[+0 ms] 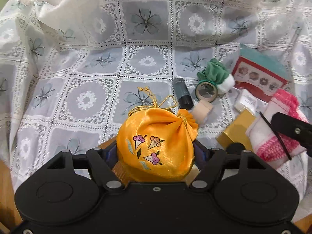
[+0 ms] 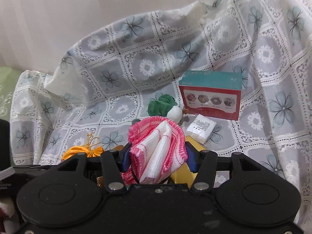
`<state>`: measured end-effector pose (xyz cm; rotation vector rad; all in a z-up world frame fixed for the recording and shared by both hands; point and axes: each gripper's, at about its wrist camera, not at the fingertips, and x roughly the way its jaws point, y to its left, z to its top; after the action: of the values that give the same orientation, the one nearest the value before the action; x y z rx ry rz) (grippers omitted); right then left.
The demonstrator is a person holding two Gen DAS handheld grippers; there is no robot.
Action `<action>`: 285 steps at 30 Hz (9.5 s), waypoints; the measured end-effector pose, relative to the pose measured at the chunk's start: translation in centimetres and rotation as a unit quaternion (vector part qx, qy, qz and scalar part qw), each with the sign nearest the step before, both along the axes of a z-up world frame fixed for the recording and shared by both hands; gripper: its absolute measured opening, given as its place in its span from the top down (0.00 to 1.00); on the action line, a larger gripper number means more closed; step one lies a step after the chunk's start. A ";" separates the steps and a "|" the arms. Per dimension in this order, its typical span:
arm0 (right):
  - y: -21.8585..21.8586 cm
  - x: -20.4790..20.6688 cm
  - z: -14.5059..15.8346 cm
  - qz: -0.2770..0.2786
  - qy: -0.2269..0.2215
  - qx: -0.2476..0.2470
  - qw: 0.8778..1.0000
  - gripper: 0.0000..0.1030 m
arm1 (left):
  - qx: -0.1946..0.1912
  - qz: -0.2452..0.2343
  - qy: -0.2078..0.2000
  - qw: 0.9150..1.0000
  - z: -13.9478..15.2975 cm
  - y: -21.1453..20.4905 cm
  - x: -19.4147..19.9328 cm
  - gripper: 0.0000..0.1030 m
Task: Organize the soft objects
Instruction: 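Carry the towel in right tool and pouch in left tool over the basket, then open right tool to drop the towel while left tool drops the pouch into basket, then move right tool toward the white fluffy plush, then close right tool on the white fluffy plush, then grasp the cream teal-handled sponge with left tool while right tool holds the plush, then carry the sponge in left tool and plush in right tool over the basket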
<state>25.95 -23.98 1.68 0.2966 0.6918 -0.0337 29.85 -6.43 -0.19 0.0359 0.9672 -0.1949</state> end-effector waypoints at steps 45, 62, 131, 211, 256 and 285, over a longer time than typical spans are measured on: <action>3.8 -20.2 -4.8 0.073 0.116 -0.022 0.990 0.48 | -0.008 -0.018 0.107 0.994 -3.6 3.2 -19.3 0.32; 4.1 -19.4 -6.0 0.075 0.149 -0.025 0.986 0.48 | 0.003 -0.008 0.145 0.989 -5.7 3.0 -18.6 0.32; 3.2 -15.8 -6.1 0.060 0.127 -0.010 0.990 0.33 | 0.037 -0.002 0.135 0.990 -6.3 2.2 -16.9 0.24; -2.2 -7.2 -7.2 0.037 0.051 -0.018 0.998 0.50 | -0.054 0.114 0.067 0.990 -3.9 -3.7 -1.7 0.23; -3.3 -9.2 -7.0 -0.010 0.071 -0.004 0.997 0.49 | -0.050 0.084 0.082 0.992 -4.6 -2.9 -3.1 0.45; 3.3 -15.8 -4.3 0.035 0.097 -0.049 0.993 0.49 | -0.043 0.006 0.095 0.995 -3.2 5.0 -15.1 0.45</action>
<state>10.18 -20.73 -2.62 0.1755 0.8914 -0.0294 14.71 -1.42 -3.41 -0.0692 1.1476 -0.2316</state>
